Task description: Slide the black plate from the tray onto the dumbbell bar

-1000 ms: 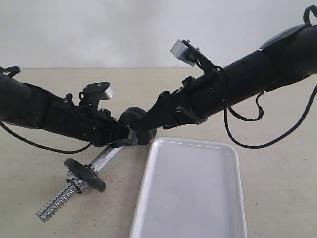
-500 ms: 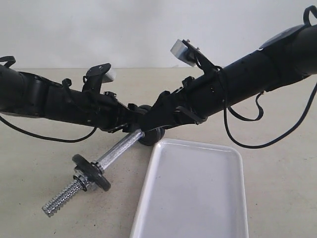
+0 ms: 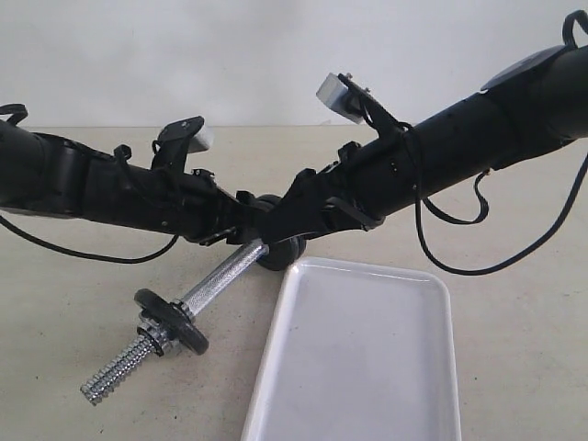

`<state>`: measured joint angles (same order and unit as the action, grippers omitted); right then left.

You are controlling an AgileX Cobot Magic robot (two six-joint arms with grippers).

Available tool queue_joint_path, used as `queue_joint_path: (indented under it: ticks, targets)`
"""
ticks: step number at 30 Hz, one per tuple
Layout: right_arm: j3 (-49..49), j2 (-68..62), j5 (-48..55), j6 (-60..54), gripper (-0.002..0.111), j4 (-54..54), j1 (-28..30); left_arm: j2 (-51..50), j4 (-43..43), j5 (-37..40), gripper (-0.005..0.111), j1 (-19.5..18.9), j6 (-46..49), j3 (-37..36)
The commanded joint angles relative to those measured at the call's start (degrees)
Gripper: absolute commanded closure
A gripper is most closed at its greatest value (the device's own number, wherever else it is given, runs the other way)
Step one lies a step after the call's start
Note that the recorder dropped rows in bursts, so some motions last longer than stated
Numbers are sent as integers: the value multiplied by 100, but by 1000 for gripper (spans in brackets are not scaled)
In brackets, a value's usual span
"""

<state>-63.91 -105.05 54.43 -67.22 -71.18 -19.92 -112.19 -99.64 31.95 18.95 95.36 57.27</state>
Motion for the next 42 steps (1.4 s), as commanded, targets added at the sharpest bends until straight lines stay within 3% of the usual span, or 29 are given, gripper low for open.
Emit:
queue_joint_path:
  ticks: [1, 11, 22, 27, 35, 38, 42]
  targets:
    - [-16, 54, 78, -62, 38, -25, 7, 257, -31, 45, 47, 2, 30, 13]
    - [-41, 140, 310, -247, 38, -54, 7, 1097, 302, -413, 47, -7, 3, 13]
    - [-860, 1563, -1122, -309, 38, 44, 7, 2512, 468, -401, 47, -7, 113, 13]
    - [-881, 2555, -1861, -117, 38, 1274, 7, 3229, 893, -375, 47, -7, 138, 13]
    - [-881, 3850, -1884, 1765, 39, 3846, 7, 4258, 1124, -340, 47, -7, 87, 13]
    - [-881, 4274, -1779, 2657, 55, 5001, 7, 4552, 1361, -436, 52, -7, 17, 13]
    - [-881, 4825, -1430, 3382, 108, 6015, 7, 4900, 1852, -436, 86, -7, -240, 13]
